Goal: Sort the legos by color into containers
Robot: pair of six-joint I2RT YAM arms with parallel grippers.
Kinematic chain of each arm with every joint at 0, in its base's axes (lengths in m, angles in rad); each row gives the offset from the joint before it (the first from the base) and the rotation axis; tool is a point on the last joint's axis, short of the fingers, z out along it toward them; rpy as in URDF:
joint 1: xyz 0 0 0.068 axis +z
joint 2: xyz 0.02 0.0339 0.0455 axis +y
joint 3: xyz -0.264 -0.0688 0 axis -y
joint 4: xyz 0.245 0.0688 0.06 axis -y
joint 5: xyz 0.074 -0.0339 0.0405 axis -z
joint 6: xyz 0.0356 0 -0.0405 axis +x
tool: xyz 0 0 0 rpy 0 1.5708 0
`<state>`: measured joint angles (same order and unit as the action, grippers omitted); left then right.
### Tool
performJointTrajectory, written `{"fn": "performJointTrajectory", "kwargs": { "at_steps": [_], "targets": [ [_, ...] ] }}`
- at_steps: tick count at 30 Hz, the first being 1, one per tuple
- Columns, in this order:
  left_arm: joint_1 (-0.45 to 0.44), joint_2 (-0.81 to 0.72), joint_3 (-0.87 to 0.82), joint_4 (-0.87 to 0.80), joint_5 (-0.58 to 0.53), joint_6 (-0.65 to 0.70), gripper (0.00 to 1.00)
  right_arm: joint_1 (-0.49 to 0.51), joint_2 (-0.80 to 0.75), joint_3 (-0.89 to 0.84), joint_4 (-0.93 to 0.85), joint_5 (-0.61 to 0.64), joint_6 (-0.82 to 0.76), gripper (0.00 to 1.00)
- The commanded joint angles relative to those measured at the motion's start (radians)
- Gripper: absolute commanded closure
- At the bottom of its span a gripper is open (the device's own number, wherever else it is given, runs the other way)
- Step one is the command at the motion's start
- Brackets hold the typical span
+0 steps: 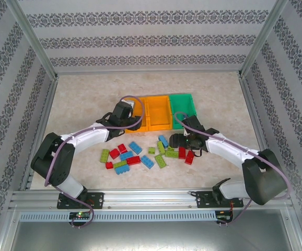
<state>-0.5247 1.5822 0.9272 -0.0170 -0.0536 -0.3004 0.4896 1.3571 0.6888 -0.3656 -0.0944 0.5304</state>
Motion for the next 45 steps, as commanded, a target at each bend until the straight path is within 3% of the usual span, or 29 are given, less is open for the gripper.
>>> {"fn": "performJointTrajectory", "kwargs": {
  "at_steps": [1,23,28,34,42,45],
  "targets": [
    [-0.02,-0.05,-0.023,0.055,0.006,-0.006,0.25,0.02,0.039,0.021,-0.008,0.044,0.043,0.15],
    [-0.024,-0.089,-0.071,0.067,0.018,0.021,0.2,0.047,0.16,0.097,-0.022,0.131,0.092,0.2],
    [-0.024,-0.089,-0.08,0.067,0.017,0.02,0.2,0.041,0.152,0.092,-0.026,0.137,0.086,0.27],
    [-0.024,-0.087,-0.079,0.063,0.02,0.019,0.2,0.035,0.136,0.086,-0.031,0.144,0.059,0.45],
    [-0.025,-0.086,-0.077,0.061,0.024,0.015,0.19,0.009,0.109,0.069,-0.039,0.145,0.033,0.46],
    [-0.024,-0.087,-0.079,0.06,0.024,0.014,0.19,0.008,0.106,0.071,-0.041,0.134,0.026,0.35]
  ]
}}
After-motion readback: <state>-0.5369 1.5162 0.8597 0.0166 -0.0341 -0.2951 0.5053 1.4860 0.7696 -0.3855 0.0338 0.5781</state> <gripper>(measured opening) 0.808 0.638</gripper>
